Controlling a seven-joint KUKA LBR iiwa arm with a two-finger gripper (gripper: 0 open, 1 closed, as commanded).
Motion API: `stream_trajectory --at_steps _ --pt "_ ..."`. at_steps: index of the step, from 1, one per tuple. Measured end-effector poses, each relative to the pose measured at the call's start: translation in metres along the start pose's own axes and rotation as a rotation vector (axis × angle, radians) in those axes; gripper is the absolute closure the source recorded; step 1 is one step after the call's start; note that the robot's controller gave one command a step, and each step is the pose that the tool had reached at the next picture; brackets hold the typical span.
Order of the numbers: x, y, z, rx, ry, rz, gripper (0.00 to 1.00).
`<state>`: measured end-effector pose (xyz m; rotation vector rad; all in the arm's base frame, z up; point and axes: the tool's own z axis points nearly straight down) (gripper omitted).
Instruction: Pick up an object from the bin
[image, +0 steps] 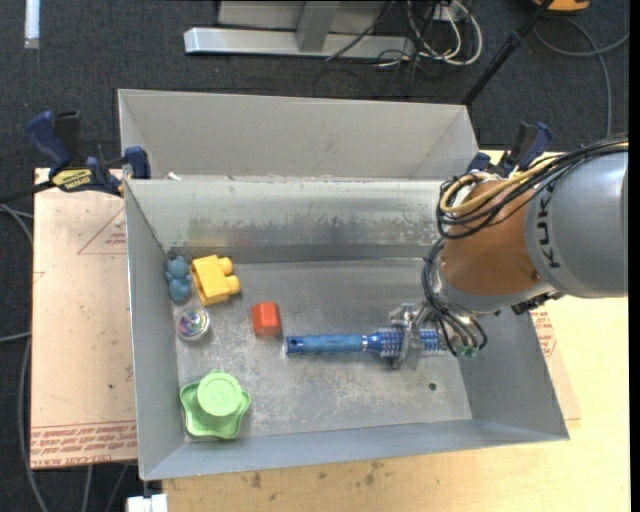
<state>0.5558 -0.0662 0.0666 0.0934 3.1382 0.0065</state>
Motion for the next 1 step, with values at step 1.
stream_trajectory --at_steps 1 --pt "-0.0022 0.0007 -0.1312 0.004 -0.008 0.0 1.0"
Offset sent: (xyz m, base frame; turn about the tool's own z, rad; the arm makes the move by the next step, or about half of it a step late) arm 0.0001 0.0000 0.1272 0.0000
